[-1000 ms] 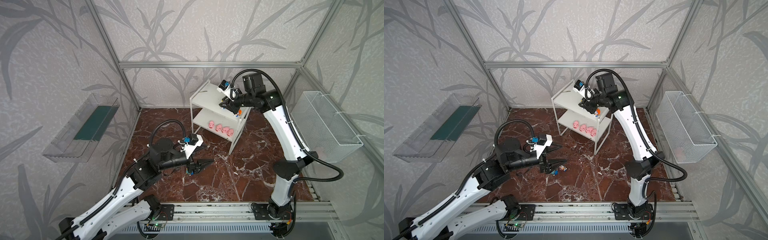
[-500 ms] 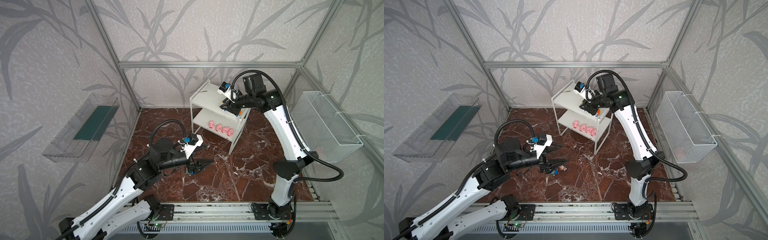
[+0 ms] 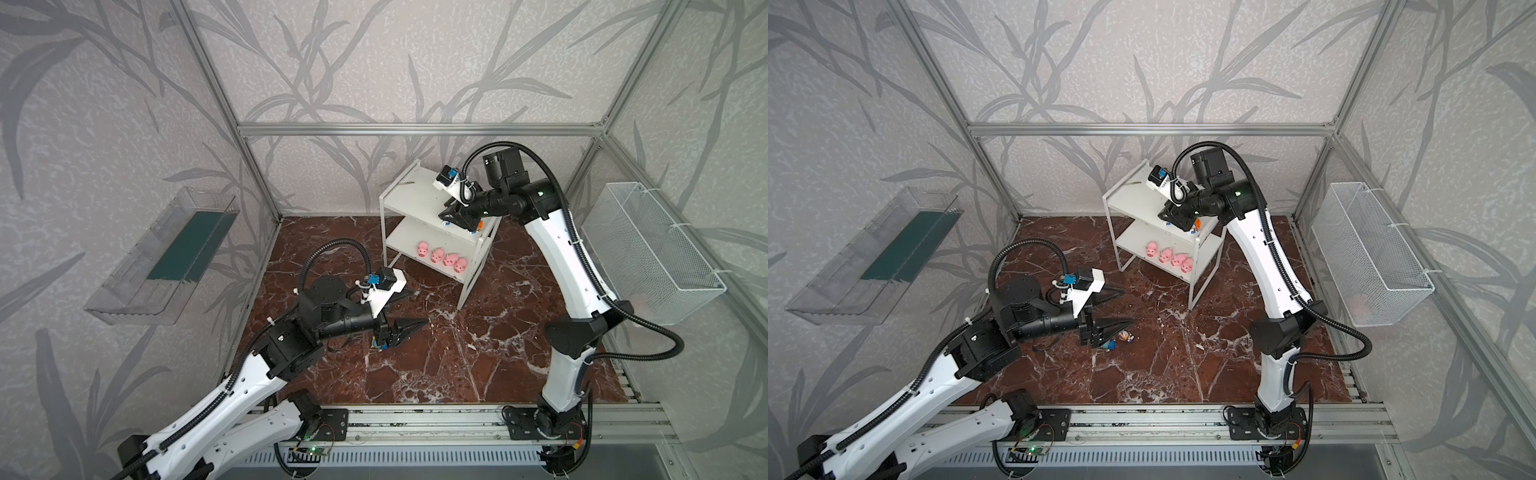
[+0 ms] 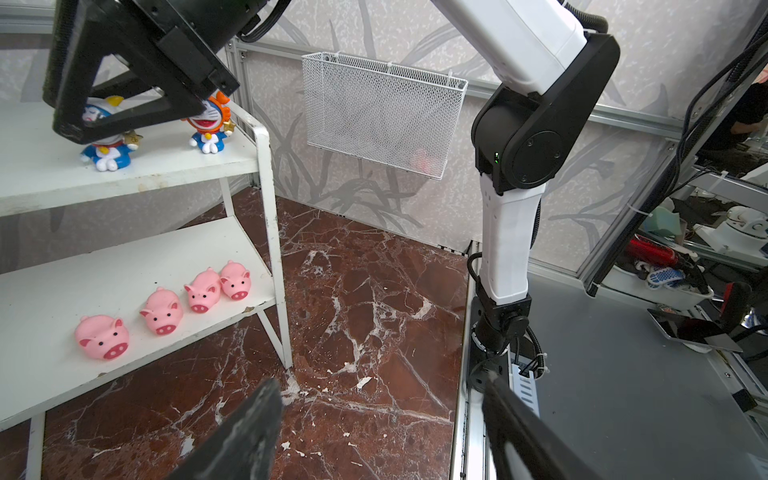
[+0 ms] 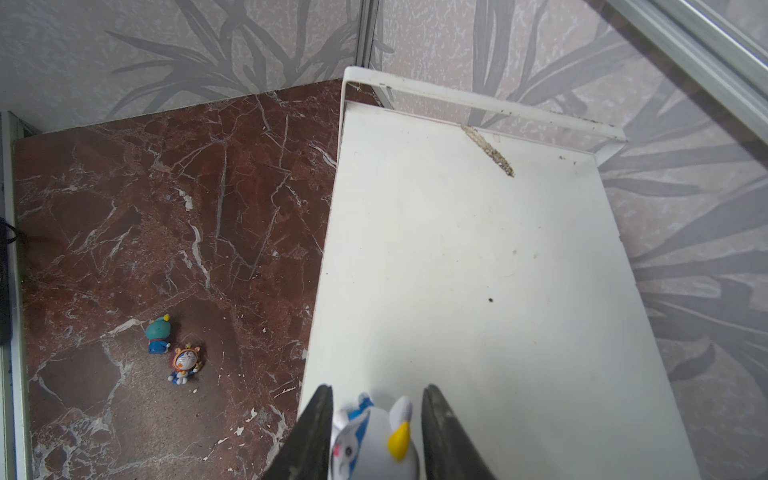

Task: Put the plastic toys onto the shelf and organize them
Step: 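Lower the figurine with the right gripper onto the top tier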

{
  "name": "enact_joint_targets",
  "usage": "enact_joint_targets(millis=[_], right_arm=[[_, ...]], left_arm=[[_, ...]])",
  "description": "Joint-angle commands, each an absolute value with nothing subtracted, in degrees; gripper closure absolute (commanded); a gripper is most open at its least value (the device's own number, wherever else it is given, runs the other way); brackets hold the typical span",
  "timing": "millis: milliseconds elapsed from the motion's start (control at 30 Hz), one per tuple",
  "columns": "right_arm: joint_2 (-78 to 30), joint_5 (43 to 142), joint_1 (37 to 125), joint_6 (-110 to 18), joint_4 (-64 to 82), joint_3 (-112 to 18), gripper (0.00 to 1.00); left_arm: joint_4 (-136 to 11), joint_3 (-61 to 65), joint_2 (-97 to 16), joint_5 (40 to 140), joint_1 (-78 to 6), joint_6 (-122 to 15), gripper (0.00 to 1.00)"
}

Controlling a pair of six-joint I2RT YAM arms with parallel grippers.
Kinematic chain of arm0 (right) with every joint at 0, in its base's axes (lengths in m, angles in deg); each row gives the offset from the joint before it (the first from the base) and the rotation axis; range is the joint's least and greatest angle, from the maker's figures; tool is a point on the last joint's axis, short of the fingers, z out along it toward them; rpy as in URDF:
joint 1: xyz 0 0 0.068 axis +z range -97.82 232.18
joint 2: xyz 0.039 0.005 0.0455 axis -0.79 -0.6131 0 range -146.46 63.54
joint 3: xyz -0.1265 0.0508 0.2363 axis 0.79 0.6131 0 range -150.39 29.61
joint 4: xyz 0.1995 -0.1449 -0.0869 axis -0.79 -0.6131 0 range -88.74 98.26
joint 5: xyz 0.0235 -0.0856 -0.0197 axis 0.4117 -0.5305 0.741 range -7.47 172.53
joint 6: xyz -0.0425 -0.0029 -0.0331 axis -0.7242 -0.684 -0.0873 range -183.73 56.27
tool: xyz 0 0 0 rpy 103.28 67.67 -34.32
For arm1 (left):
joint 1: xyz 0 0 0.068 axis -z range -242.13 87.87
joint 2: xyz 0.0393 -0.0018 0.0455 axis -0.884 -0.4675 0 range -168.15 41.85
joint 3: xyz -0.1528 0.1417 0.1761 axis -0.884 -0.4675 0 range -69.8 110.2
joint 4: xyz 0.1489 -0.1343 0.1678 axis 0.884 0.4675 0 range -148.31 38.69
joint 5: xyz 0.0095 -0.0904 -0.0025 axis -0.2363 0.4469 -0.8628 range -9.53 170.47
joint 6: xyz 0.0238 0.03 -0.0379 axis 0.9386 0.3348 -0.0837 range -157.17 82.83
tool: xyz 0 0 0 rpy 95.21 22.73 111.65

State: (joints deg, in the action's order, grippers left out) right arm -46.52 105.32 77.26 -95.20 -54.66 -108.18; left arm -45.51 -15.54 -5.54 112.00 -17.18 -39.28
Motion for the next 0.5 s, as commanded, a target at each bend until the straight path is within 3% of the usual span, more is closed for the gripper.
enact_joint_targets(millis=[0,467], right_arm=[[-47.37,106.0,76.81,-95.42,-55.71,-108.99,0.62],[-46.26,105.86,76.7,-95.36,-55.38,-109.52,0.59]], left_arm=[[-47.07,-16.36,-5.52,112.02,-17.1,-38.31,0.22],[-47.34,-16.36,-6.27,111.93,-17.21,-38.14,0.22]])
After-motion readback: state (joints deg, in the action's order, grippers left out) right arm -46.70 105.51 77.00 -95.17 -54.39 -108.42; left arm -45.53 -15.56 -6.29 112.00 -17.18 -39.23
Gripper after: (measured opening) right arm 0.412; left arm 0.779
